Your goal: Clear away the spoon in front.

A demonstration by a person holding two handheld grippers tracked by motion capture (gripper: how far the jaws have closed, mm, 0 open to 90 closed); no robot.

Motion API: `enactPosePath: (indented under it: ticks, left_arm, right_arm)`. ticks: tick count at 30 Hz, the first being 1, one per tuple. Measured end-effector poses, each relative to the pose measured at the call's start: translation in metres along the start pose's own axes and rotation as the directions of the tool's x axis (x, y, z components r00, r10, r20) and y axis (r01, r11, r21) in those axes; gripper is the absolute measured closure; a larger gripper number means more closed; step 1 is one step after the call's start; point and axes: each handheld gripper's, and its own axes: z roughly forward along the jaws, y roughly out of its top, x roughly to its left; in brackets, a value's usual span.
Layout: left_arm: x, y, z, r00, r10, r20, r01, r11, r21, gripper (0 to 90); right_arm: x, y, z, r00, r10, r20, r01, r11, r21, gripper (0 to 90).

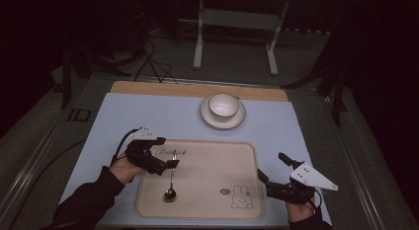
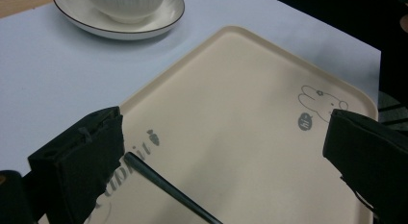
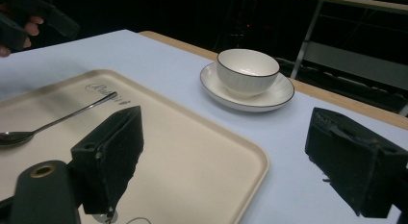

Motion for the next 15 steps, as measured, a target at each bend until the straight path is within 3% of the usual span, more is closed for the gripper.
enactPosePath:
  ticks: [8,15]
  left_arm:
    - [-0.015,-0.008,-0.014,0.9995,0.019,0.026,-0.017,0.9986,-0.051,1.0]
    - [-0.028,-0.018,-0.020,0.9982,0.047,0.037,-0.045,0.9973,-0.058,1.1]
  right_arm:
    - [0.000,0.000,0.000,1.0000,-0.003,-0.004,0.003,1.000,0.001,13.2]
    - [0.001,0.000,0.000,1.0000,-0.007,-0.003,0.007,1.000,0.001,13.2]
